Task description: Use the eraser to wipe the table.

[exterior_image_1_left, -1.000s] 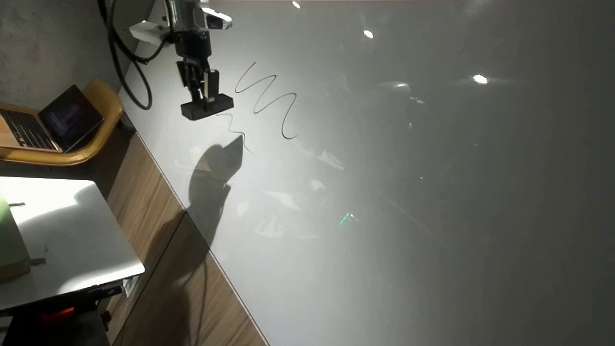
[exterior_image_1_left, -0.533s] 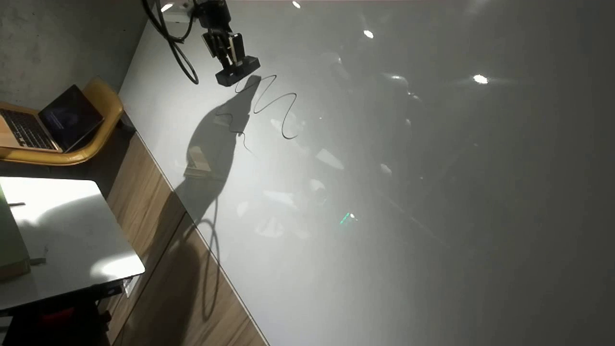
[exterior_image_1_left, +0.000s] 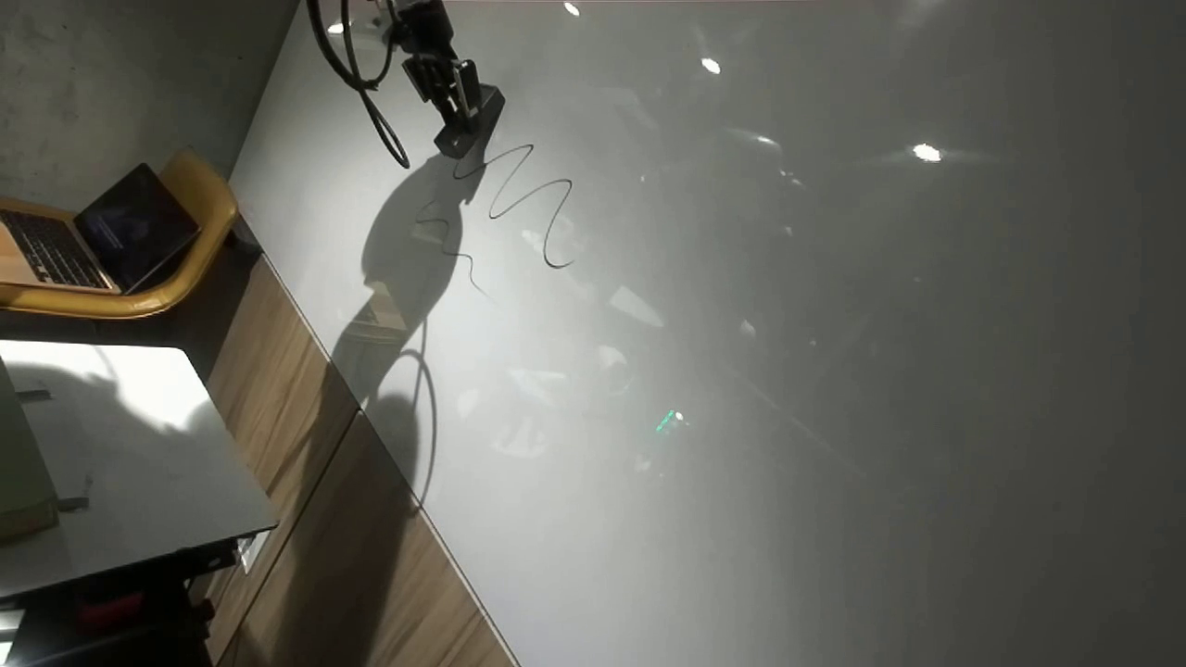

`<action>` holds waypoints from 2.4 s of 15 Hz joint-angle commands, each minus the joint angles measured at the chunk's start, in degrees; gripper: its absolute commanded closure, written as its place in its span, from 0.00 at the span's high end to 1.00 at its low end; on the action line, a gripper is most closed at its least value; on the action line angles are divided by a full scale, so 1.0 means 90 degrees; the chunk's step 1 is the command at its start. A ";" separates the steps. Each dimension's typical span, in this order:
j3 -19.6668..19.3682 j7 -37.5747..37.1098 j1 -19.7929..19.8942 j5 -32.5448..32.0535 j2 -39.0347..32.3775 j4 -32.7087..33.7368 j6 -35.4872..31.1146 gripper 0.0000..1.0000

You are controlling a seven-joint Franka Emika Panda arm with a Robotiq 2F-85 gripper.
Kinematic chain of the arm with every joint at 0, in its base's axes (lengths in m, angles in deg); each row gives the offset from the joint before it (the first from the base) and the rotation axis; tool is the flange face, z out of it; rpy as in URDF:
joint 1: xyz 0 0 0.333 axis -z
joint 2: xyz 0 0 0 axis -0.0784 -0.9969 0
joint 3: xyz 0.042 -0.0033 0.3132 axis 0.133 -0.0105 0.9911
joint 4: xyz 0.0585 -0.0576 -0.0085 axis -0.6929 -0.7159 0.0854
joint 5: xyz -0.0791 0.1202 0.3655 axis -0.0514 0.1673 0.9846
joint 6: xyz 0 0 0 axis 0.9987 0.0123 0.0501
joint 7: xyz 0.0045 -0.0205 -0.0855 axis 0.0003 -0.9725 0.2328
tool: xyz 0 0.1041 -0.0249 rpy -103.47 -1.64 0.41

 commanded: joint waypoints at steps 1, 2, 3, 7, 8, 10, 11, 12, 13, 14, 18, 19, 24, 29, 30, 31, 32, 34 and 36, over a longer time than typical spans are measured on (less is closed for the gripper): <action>0.0015 -0.0100 0.0040 -0.0239 -0.0362 0.0495 -0.0007 0.29; 0.0000 -0.0070 0.0043 -0.0201 -0.0428 0.0538 -0.0028 0.29; -0.0014 -0.0054 0.0048 -0.0177 -0.0483 0.0561 -0.0049 0.29; -0.0005 -0.0097 0.0012 -0.0110 -0.0747 0.0666 -0.0146 0.29; 0.0019 -0.0154 -0.0013 -0.0143 -0.0855 0.0722 -0.0146 0.29; 0.0069 -0.0232 -0.0079 -0.0204 -0.1071 0.0849 -0.0098 0.29; 0.0093 -0.0262 -0.0120 -0.0233 -0.1186 0.0926 -0.0063 0.29; 0.0111 -0.0265 -0.0159 -0.0216 -0.1270 0.0982 -0.0050 0.29; 0.0122 -0.0278 -0.0207 -0.0224 -0.1351 0.1035 -0.0033 0.29; 0.0119 -0.0292 -0.0254 -0.0235 -0.1414 0.1078 -0.0016 0.29; -0.0024 -0.0141 -0.0237 -0.0235 -0.1439 0.1057 -0.0018 0.29; -0.0061 -0.0086 -0.0196 -0.0233 -0.1400 0.1031 -0.0030 0.29; -0.1159 0.0259 -0.0691 0.0038 -0.0882 0.0654 -0.0312 0.29; -0.1018 0.0094 0.0242 0.0070 -0.0113 -0.0135 -0.0619 0.29; -0.1134 0.0062 0.0324 0.0063 0.0051 -0.0284 -0.0678 0.29; -0.1261 0.0060 0.0410 0.0100 0.0211 -0.0422 -0.0728 0.29; -0.1407 0.0076 0.0499 0.0109 0.0341 -0.0530 -0.0792 0.29; -0.1743 0.0154 0.0697 0.0151 0.0568 -0.0711 -0.0963 0.29; -0.2134 0.0356 0.0894 0.0236 0.0715 -0.0798 -0.1167 0.29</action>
